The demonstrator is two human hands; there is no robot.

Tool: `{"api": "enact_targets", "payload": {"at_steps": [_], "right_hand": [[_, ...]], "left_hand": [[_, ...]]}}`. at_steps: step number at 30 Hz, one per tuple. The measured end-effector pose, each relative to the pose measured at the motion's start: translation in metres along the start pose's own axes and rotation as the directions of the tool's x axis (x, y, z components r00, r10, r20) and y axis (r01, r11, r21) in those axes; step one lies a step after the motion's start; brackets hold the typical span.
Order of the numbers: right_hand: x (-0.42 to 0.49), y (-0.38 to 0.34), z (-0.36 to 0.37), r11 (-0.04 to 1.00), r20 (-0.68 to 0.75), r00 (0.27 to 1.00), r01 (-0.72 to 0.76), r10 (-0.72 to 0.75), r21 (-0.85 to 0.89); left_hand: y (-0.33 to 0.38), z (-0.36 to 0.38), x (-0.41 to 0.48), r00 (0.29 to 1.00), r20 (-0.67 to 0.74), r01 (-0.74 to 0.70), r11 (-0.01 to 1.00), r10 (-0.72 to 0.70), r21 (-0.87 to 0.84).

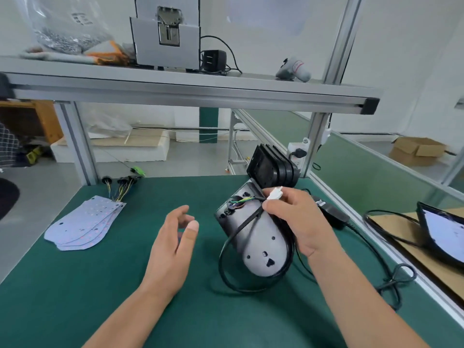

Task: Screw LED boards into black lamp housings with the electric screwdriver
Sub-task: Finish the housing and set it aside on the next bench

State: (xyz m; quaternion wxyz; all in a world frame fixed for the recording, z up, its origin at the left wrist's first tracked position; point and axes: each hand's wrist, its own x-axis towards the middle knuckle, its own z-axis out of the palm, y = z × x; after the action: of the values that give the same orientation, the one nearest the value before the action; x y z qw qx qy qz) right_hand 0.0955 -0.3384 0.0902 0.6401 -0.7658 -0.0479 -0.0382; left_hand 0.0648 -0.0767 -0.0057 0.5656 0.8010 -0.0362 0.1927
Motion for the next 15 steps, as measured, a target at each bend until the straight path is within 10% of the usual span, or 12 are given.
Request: {"api": "enact_targets", "payload": {"at_steps": [7,15], "right_hand": [[-0.015,-0.036,-0.097,0.936,-0.316,0.899,0.219,-0.304,-0.277],[-0.023,-0.019,-0.200,0.672,-0.436,0.786,-0.036,-0.438,-0.740]], "left_hand": [[-0.004,0.001,0.004,0.991,0.079,0.099,0.993,-0.104,0.056],[-0.008,0.003,0.004,0.985,0.113,0.119,0.986,-0.132,0.120]]}}
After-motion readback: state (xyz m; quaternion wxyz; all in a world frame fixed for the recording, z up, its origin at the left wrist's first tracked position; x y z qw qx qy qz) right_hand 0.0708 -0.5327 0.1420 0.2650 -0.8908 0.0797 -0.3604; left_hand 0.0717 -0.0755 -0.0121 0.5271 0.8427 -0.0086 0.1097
